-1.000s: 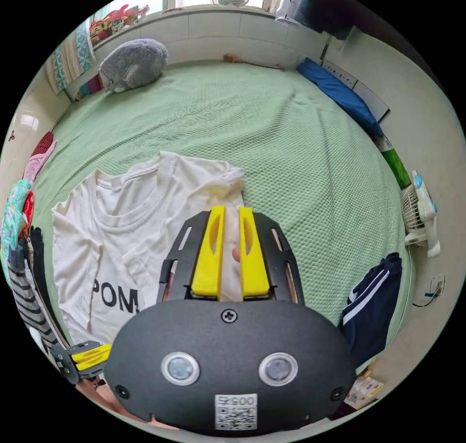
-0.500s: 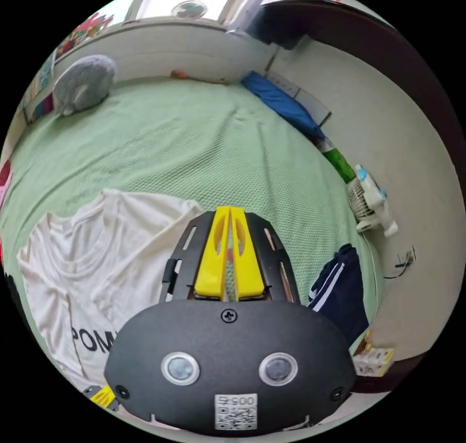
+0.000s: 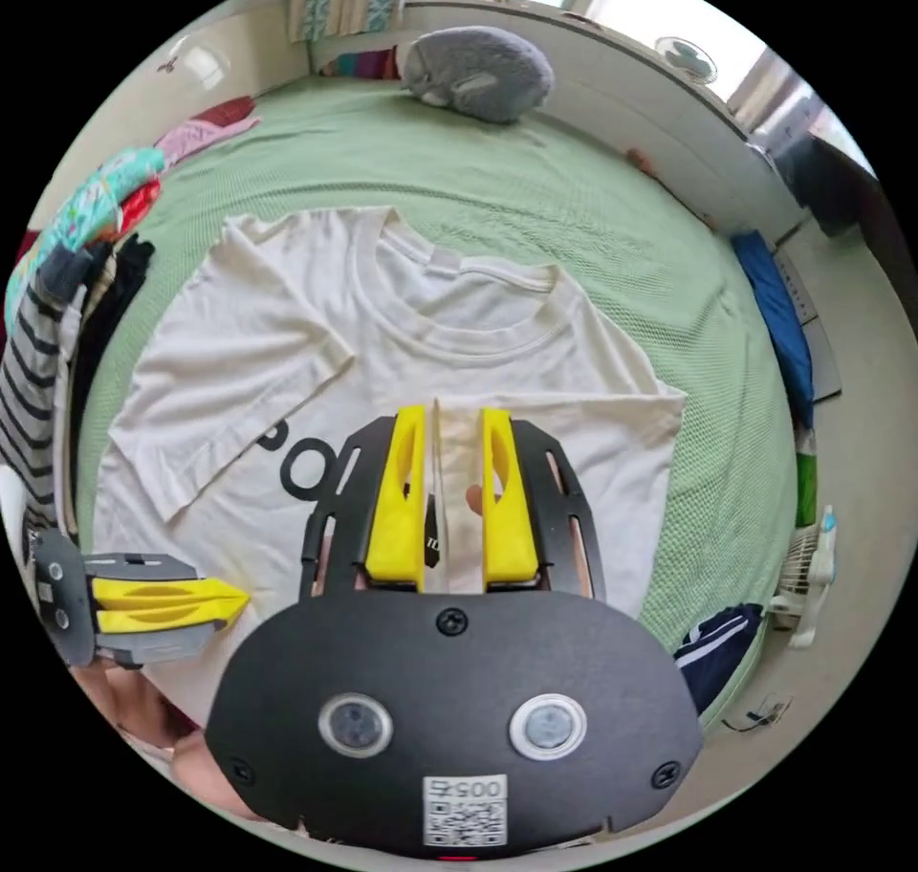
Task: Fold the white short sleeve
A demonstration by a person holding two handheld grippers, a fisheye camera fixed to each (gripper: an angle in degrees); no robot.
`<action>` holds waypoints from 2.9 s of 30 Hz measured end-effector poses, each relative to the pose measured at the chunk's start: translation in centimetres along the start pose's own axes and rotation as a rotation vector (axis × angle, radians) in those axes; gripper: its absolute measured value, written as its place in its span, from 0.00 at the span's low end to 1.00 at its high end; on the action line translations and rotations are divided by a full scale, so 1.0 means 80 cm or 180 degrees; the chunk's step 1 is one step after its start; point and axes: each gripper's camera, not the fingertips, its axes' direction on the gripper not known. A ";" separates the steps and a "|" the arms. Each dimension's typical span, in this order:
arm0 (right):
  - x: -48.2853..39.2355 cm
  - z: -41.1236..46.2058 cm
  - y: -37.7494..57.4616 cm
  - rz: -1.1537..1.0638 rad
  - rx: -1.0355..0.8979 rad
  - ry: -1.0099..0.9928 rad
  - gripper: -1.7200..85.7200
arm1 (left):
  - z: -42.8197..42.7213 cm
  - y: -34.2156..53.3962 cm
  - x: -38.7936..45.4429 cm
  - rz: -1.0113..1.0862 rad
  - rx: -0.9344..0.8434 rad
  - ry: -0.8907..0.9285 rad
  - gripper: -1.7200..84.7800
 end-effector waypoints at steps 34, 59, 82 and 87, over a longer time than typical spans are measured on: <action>-0.032 -0.178 0.440 0.1097 0.0651 -0.0331 0.00 | -0.119 0.155 0.096 0.0204 0.0338 -0.0158 0.01; -0.022 -0.246 0.845 0.1697 0.0830 -0.0253 0.12 | -0.286 0.620 0.112 -0.0338 0.1084 -0.0721 0.12; 0.003 -0.195 0.915 0.1650 0.0045 -0.0102 0.13 | -0.260 0.709 0.130 -0.0378 0.0825 -0.0895 0.18; 0.008 -0.193 0.937 0.1653 0.0072 -0.0185 0.12 | -0.255 0.730 0.127 -0.0409 0.0763 -0.0862 0.18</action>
